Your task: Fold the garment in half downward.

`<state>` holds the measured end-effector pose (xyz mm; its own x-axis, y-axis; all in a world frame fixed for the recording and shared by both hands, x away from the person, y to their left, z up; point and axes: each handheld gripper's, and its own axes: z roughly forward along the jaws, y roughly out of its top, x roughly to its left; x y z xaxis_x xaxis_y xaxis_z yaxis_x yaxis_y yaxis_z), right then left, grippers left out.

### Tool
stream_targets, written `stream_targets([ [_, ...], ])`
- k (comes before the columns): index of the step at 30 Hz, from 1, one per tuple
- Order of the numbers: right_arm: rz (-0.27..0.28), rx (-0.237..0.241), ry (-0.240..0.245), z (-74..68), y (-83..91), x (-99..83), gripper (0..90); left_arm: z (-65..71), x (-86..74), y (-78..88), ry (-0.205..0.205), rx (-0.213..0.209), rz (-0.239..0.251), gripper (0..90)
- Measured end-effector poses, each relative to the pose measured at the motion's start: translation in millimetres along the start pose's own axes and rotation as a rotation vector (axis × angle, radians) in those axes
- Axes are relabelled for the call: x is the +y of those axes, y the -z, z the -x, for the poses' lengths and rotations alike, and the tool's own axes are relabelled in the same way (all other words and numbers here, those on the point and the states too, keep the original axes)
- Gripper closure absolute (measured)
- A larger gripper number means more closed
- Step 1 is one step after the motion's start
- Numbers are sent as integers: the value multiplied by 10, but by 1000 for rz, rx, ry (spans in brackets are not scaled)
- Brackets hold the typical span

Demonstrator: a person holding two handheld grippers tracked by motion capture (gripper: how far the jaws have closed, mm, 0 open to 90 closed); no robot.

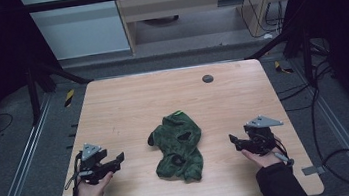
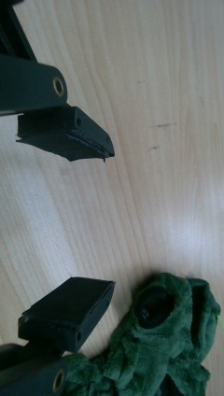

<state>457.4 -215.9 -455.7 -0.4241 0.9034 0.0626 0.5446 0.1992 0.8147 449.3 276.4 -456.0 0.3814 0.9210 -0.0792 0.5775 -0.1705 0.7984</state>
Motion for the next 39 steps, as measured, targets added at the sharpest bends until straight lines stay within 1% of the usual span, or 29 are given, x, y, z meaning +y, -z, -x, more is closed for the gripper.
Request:
stream_targets([
  [2, 11, 0, 14, -14, 9, 62, 332, 17, 67, -16, -24, 6, 16, 307],
  [3, 15, 3, 8, -19, 14, 85, 334, 19, 90, -22, -28, 5, 18, 312],
  [4, 15, 3, 8, -19, 14, 85, 334, 19, 90, -22, -28, 5, 18, 315],
  [5, 22, 6, 6, -22, 20, 136, 335, 15, 137, -43, -31, -1, 19, 315],
  [9, 34, 18, 1, -37, 10, 220, 337, 7, 222, -93, -26, -19, 10, 328],
  [10, 34, 18, 1, -37, 10, 220, 337, 7, 222, -93, -26, -19, 10, 332],
  [11, 35, 23, 10, -54, -12, 272, 337, 9, 249, -111, -25, -27, 12, 335],
  [12, 35, 23, 10, -54, -12, 272, 337, 11, 266, -119, -28, -28, 11, 335],
  [13, 31, 32, 14, -72, -32, 312, 341, 22, 311, -144, -33, -38, 13, 353],
  [14, 31, 32, 14, -72, -32, 312, 341, 22, 311, -144, -33, -38, 13, 360],
  [15, 30, 41, 25, -88, -55, 367, 341, 31, 337, -159, -35, -45, 15, 361],
  [16, 30, 41, 25, -88, -55, 367, 341, 38, 353, -169, -36, -48, 16, 361],
  [19, 31, 51, 29, -112, -95, 446, 343, 82, 434, -241, -52, -51, 5, 359],
  [22, 31, 56, 30, -124, -122, 477, 345, 97, 469, -275, -51, -60, 4, 358],
  [23, 31, 59, 34, -135, -154, 507, 350, 122, 516, -319, -51, -71, 2, 358],
  [25, 37, 63, 31, -147, -185, 538, 355, 150, 556, -358, -65, -74, 3, 358],
  [28, 35, 66, 30, -157, -232, 586, 365, 191, 611, -409, -74, -82, 5, 354],
  [32, 33, 81, 35, -173, -305, 658, 372, 238, 676, -478, -81, -92, 4, 353],
  [34, 34, 88, 34, -185, -338, 676, 375, 259, 700, -509, -90, -96, -4, 360],
  [36, 28, 90, 36, -193, -358, 685, 376, 279, 710, -530, -89, -98, -2, 364],
  [37, 28, 94, 37, -207, -401, 707, 380, 312, 736, -568, -98, -108, -4, 366],
  [38, 28, 96, 39, -212, -418, 718, 382, 312, 736, -568, -98, -108, -4, 367],
  [39, 27, 100, 40, -217, -435, 730, 384, 341, 760, -604, -99, -116, -5, 369],
])
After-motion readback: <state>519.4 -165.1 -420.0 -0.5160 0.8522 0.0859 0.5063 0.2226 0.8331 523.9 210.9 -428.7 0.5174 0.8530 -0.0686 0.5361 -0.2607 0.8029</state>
